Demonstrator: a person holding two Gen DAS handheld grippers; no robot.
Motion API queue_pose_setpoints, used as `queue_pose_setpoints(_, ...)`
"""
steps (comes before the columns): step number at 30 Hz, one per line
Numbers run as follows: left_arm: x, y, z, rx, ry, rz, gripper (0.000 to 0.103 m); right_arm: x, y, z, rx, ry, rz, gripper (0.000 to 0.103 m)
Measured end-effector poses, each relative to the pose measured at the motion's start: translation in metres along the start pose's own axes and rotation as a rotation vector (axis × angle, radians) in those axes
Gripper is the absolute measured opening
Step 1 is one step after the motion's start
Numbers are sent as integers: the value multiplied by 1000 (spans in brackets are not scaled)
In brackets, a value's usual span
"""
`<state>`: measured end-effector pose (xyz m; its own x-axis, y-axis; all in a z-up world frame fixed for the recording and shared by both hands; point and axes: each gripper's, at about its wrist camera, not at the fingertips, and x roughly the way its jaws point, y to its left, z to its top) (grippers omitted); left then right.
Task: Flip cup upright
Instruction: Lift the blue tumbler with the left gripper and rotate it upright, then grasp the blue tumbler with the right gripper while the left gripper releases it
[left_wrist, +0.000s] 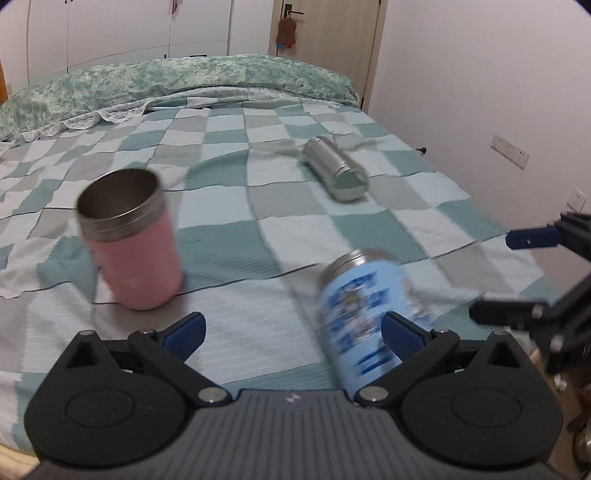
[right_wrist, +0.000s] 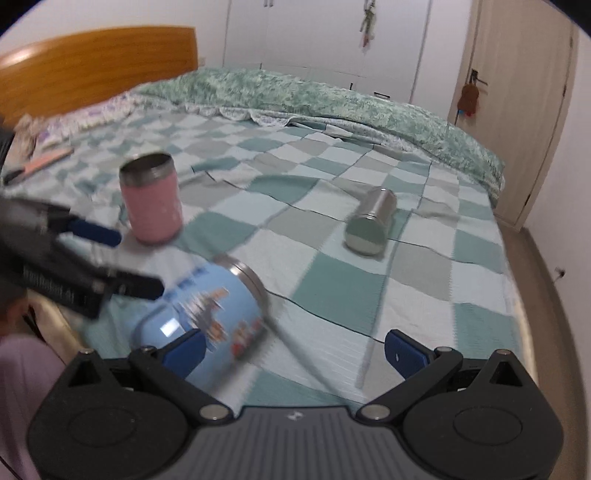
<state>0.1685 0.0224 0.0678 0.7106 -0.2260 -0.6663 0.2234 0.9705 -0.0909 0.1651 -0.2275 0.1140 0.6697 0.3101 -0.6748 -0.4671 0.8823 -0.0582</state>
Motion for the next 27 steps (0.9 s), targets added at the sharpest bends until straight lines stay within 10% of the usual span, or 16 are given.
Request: queue_pose_setpoints(27, 38, 77, -25, 162, -70, -111, 103, 112, 37, 37, 422, 280, -66, 102)
